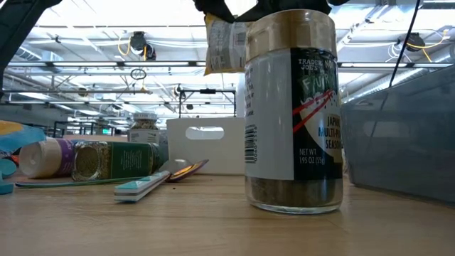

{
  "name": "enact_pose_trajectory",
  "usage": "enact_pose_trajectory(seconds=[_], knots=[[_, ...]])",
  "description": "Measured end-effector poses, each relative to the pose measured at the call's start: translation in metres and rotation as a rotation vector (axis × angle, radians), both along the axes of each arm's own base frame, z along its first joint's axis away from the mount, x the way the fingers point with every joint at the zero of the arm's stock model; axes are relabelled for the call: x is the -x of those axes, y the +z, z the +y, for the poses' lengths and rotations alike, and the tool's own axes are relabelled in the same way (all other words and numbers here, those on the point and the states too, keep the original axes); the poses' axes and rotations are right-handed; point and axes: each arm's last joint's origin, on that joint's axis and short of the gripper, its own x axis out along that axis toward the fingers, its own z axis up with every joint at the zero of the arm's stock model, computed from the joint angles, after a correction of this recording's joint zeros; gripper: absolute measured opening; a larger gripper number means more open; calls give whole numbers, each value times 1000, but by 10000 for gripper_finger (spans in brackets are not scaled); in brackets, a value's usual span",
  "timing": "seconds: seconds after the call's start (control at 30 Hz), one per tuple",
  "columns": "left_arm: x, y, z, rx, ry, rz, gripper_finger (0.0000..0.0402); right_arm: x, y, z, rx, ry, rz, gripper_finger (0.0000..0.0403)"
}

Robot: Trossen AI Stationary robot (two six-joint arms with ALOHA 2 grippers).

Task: Pick & Place Food Item
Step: Put the yellow noodle pack into the top black bin

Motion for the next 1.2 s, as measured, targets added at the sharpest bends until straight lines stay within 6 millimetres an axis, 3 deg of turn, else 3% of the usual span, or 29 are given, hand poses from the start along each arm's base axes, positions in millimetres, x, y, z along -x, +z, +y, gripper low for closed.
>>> enact_pose_trajectory(seconds=[0.27, 0.6, 0.87, 1.2], knots=[[11, 7, 10, -27, 37, -16, 3, 4, 3, -7, -9, -19, -16, 65], [54, 31, 28, -28, 137, -45, 1, 13, 15, -27, -88, -103, -112, 155], [97, 35, 44, 92, 209, 24, 1, 19, 15, -37, -107, -145, -109, 168], [120, 33, 64, 166, 225, 14, 0, 19, 10, -36, -130, -150, -65, 167]])
